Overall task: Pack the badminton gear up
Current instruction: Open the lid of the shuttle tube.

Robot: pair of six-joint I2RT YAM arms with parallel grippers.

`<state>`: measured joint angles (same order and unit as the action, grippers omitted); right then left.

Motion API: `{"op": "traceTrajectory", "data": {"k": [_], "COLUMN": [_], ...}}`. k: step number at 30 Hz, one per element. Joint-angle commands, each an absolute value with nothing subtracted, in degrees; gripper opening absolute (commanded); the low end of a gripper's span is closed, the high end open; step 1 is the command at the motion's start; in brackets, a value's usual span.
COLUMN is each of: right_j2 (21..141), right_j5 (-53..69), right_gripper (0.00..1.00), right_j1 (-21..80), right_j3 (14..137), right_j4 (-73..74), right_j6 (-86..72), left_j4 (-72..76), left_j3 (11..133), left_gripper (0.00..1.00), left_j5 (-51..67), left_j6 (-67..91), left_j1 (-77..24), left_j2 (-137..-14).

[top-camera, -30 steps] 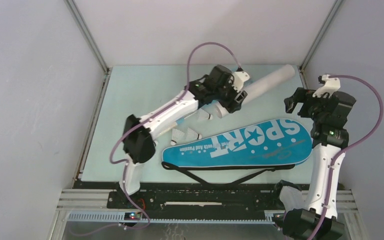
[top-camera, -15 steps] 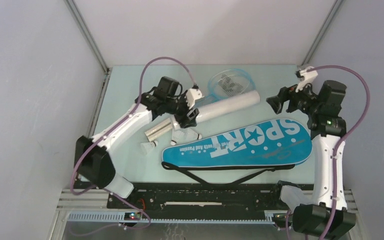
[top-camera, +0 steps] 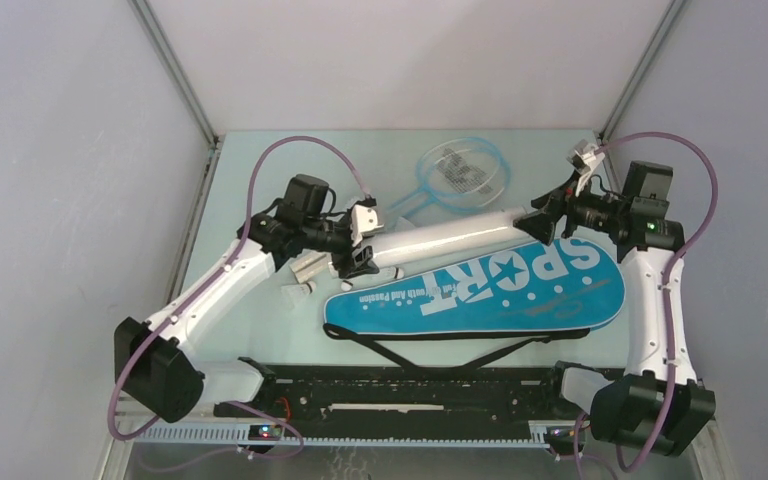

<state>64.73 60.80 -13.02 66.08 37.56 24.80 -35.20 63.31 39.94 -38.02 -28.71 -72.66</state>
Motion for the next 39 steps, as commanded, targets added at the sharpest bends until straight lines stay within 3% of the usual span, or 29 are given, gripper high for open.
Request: {"op": "traceTrajectory", "data": {"k": [1,11,16,21,28,39], "right_j2": [65.8,69.4,69.9,69.0,67.0,65.1], "right_j5": [68.7,72.4,74.4,73.2,71.7,67.1], "right_gripper": [0.80,0.72,0.61,0.42,0.00,0.00], "right_j1": [-14.0,-16.9,-16.6,-14.7,-10.9,-5.9], "right_j3": [67.8,67.7,67.7,67.8,67.7,66.4], "right_j4": [43.5,51.2,52.9,52.7,51.7,51.6], "right_j6": [31.1,37.3,39.2,38.9,37.5,40.8], "left_j4": [-30.9,-28.9,-28.4,-28.4,-28.5,-23.2], "left_j3": [62.4,61.3,60.9,60.3,59.6,52.6], "left_gripper": [0.16,0.15,0.14,0.18,0.33,0.46], "left_j5": [44.4,46.8,47.3,46.7,45.6,44.0], "left_j6": [-39.5,-39.0,-39.0,-39.8,-41.6,-42.3], "left_j1": [-28.2,-26.7,-26.5,-26.5,-26.5,-26.8], "left_j2": [-71.8,-72.3,-72.5,-73.4,-75.4,-79.2]}}
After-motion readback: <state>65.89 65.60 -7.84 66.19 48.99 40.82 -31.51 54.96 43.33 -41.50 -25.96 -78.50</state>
